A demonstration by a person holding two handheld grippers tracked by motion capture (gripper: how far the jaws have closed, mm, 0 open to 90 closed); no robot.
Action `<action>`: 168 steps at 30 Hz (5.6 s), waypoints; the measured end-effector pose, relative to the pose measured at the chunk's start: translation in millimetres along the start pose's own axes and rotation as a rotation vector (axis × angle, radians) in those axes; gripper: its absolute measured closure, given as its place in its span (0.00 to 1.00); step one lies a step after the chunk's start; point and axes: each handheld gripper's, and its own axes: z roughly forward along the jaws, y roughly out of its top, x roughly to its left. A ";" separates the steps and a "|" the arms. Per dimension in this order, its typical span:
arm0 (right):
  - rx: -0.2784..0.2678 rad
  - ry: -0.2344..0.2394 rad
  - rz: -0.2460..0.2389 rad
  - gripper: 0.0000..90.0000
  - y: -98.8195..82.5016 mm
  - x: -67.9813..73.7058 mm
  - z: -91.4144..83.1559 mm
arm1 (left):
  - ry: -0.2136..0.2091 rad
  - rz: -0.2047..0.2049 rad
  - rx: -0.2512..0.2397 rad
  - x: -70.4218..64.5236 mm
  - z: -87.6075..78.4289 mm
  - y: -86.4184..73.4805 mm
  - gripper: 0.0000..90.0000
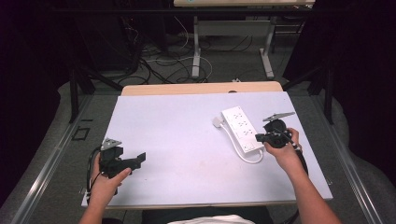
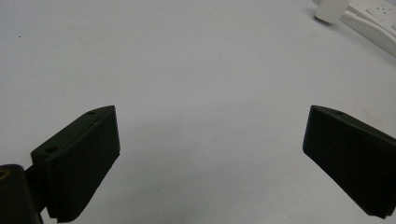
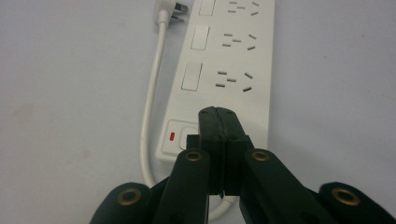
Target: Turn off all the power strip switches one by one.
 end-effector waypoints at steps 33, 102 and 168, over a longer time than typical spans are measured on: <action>0.158 0.035 -0.014 1.00 3.9 15.7 38.9 | 0.020 0.009 -0.017 -1.1 1.9 -2.2 0.01; 0.128 0.066 0.038 0.94 56.1 -2.4 44.7 | 0.012 -0.002 -0.012 7.1 -0.5 -0.6 0.01; 0.236 0.020 0.009 1.00 63.4 9.6 94.2 | 0.022 -0.008 -0.045 10.6 -8.0 0.2 0.01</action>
